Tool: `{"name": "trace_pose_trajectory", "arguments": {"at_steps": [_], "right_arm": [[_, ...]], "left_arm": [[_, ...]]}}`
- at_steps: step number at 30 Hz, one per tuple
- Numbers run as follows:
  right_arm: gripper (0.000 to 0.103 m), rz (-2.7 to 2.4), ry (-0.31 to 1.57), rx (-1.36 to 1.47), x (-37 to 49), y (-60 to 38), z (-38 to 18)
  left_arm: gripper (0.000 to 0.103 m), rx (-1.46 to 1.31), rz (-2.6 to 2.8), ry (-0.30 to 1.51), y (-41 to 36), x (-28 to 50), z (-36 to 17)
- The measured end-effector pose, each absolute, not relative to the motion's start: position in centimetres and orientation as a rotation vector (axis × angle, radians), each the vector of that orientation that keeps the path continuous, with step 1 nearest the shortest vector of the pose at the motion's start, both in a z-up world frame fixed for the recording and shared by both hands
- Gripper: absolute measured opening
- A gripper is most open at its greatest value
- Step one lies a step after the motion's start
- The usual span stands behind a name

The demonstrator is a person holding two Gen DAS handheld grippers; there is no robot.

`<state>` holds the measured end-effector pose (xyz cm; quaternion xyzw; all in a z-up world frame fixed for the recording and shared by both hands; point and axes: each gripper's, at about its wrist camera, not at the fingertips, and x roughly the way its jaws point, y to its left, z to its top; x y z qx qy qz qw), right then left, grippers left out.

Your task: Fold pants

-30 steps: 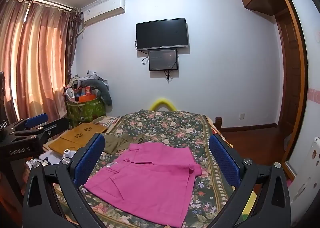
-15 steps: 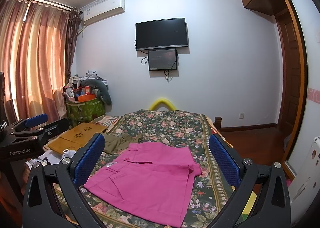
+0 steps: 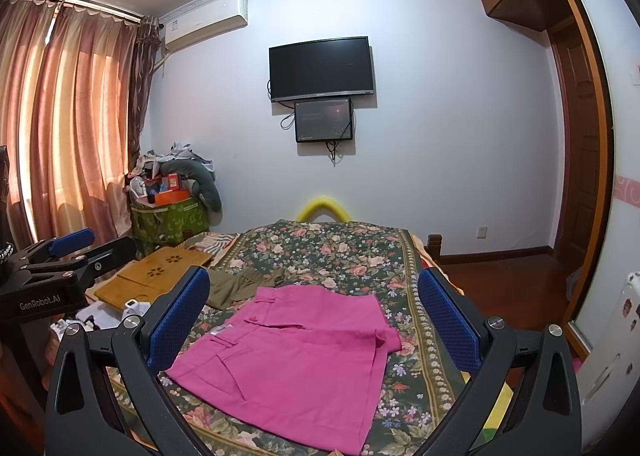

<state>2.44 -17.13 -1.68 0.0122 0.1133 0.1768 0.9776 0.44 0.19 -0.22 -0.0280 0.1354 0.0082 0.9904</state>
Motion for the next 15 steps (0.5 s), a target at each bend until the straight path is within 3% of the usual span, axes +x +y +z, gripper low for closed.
{"name": "trace_pose_trajectory", "arguments": {"at_steps": [15], "right_arm": [[0.103, 0.348, 0.231, 0.022, 2.53, -17.17, -1.82]], "left_arm": [[0.103, -0.056, 0.018, 0.270, 0.33, 0.49, -0.27]]}}
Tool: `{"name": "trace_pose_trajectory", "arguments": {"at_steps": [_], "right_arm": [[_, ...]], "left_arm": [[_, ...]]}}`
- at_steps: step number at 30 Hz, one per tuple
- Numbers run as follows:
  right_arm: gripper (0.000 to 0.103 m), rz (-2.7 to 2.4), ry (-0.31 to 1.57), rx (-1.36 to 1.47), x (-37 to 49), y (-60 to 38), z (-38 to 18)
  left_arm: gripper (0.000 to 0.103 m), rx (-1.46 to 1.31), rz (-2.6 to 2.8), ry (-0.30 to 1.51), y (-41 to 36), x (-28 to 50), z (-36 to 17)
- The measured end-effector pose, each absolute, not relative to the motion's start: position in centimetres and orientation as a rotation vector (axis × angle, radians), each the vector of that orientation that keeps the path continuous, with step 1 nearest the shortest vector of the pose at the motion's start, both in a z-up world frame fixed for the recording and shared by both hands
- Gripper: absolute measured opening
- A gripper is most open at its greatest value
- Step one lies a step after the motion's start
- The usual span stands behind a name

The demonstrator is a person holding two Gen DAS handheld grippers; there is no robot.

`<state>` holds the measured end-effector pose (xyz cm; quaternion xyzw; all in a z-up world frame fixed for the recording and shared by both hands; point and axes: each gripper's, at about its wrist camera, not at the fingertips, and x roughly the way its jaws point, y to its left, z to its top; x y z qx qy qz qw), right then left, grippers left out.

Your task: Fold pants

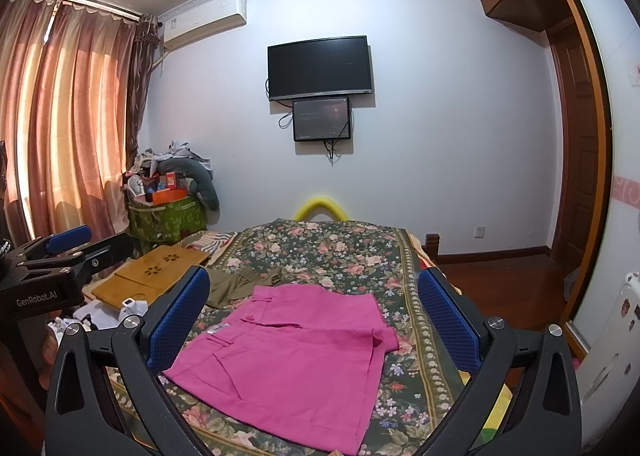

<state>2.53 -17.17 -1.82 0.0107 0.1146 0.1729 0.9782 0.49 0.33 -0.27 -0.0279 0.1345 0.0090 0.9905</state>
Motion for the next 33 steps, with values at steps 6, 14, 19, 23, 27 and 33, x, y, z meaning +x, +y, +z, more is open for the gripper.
{"name": "trace_pose_trajectory", "arguments": {"at_steps": [6, 14, 19, 23, 27, 33], "right_arm": [[0.103, 0.347, 0.232, 0.023, 2.6, -17.2, -1.9], [0.103, 0.343, 0.237, 0.021, 2.9, -17.1, -2.1], [0.103, 0.344, 0.244, 0.027, 3.3, -17.2, -2.3], [0.103, 0.343, 0.260, 0.027, 3.8, -17.1, -2.8], [0.103, 0.345, 0.293, 0.030, 5.1, -17.0, -3.8], [0.103, 0.340, 0.405, 0.015, 8.8, -17.1, -6.9]], "left_arm": [[0.103, -0.056, 0.018, 0.269, 0.3, 0.5, -0.3], [0.103, -0.058, 0.018, 0.274, 0.4, 0.6, -0.2], [0.103, -0.054, 0.019, 0.281, 0.3, 1.1, -0.4], [0.103, -0.052, 0.018, 0.298, 0.4, 2.0, -0.9], [0.103, -0.045, 0.023, 0.329, 0.6, 3.6, -1.9], [0.103, -0.031, 0.036, 0.445, 1.6, 8.9, -4.6]]}}
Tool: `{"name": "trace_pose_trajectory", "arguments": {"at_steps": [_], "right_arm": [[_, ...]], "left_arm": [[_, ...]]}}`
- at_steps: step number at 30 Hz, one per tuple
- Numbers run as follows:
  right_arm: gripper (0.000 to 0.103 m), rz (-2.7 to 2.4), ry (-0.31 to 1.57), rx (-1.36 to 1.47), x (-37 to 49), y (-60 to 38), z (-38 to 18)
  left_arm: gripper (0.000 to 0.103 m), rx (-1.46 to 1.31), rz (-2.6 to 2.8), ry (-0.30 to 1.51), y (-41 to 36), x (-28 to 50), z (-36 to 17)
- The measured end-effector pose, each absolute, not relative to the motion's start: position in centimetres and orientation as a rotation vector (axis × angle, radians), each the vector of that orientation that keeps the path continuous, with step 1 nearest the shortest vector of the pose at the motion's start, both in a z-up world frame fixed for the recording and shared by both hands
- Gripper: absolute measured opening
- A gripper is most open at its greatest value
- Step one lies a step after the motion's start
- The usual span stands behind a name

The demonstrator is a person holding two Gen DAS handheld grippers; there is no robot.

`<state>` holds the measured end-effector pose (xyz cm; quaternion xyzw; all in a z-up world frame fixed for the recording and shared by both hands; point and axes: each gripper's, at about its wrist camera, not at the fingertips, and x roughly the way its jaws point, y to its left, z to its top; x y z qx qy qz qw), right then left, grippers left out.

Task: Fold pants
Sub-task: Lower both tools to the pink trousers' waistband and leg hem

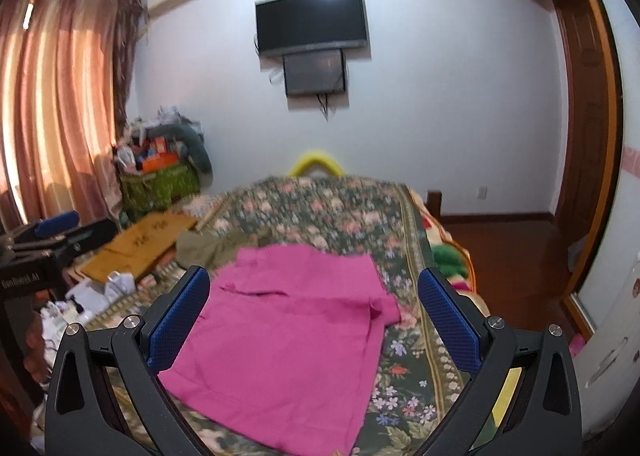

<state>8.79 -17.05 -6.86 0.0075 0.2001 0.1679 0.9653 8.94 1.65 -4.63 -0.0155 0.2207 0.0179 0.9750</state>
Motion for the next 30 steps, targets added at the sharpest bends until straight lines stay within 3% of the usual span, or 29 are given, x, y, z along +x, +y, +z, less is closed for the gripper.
{"name": "trace_pose_trajectory", "arguments": {"at_steps": [22, 25, 30], "right_arm": [[0.103, 0.269, 0.864, 0.068, 21.6, -20.8, -17.3], [0.098, 0.297, 0.905, 0.070, 22.7, -20.6, -18.0], [0.076, 0.340, 0.947, 0.075, 24.3, -20.4, -18.9]], "left_arm": [[0.103, -0.015, 0.019, 0.962, 8.5, 27.5, -18.9], [0.092, 0.006, -0.002, 1.041, 8.9, 28.8, -20.9], [0.073, -0.008, -0.042, 1.112, 9.3, 30.6, -22.3]]}}
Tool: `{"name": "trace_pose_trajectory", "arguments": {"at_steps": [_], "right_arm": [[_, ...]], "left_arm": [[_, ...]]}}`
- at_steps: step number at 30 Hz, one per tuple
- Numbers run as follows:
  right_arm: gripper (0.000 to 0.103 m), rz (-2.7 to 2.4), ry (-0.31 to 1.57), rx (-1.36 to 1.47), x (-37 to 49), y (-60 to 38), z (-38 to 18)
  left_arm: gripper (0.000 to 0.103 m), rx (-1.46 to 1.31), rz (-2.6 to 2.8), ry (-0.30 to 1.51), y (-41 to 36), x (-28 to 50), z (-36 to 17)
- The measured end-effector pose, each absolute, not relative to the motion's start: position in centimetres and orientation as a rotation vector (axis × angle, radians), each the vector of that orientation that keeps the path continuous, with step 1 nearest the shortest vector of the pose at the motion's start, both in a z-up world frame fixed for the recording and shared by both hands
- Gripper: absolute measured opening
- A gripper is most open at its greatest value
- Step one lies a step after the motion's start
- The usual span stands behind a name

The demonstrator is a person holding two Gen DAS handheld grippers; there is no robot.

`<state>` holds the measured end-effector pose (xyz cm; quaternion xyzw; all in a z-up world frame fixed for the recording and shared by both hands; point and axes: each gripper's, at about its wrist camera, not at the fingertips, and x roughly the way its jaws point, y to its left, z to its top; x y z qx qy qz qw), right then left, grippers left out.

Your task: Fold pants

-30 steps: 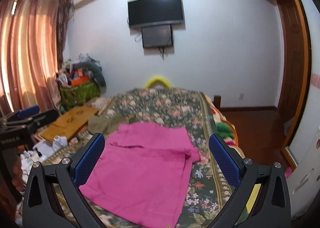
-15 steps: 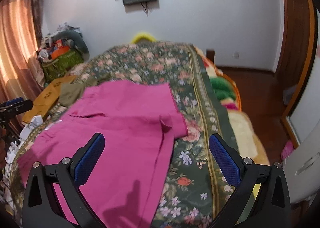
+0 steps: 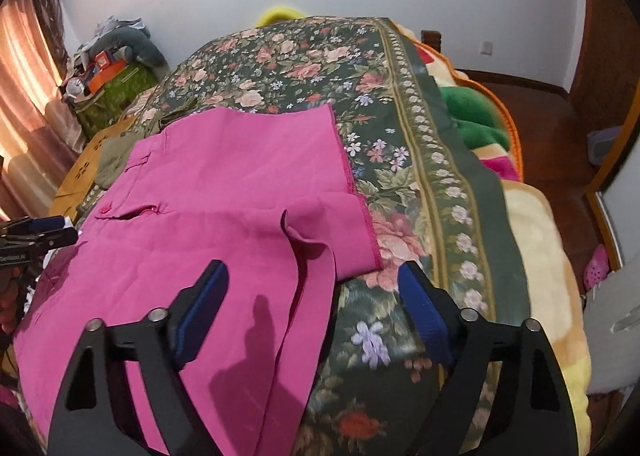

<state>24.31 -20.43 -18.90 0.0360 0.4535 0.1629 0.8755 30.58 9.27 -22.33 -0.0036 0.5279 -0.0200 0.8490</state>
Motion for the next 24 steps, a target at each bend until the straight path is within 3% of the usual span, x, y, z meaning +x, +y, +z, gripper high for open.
{"name": "trace_pose_trajectory", "arguments": {"at_steps": [3, 7, 9, 12, 14, 20, 24], "right_arm": [[0.063, 0.356, 0.946, 0.061, 25.0, -20.3, -18.8], [0.056, 0.395, 0.932, 0.002, 25.8, -19.4, -18.5], [0.046, 0.415, 0.928, -0.042, 25.9, -18.6, -18.5], [0.040, 0.446, 0.933, -0.072, 26.7, -17.9, -18.6], [0.026, 0.421, 0.954, -0.093, 27.3, -17.7, -19.2], [0.014, 0.445, 1.007, -0.060, 28.3, -17.5, -20.5], [0.007, 0.462, 0.991, -0.058, 28.3, -17.2, -20.8]], "left_arm": [[0.064, -0.038, -0.068, 1.130, 9.6, 31.6, -22.4], [0.049, -0.058, -0.095, 1.160, 9.4, 32.5, -22.6], [0.047, -0.054, -0.106, 1.171, 9.3, 32.7, -22.9], [0.047, -0.059, -0.128, 1.204, 9.1, 32.7, -23.8], [0.047, -0.083, -0.142, 1.228, 9.4, 32.9, -24.7], [0.048, -0.048, -0.175, 1.244, 9.0, 32.9, -25.2], [0.032, 0.020, -0.115, 1.198, 8.8, 32.4, -25.2]]}}
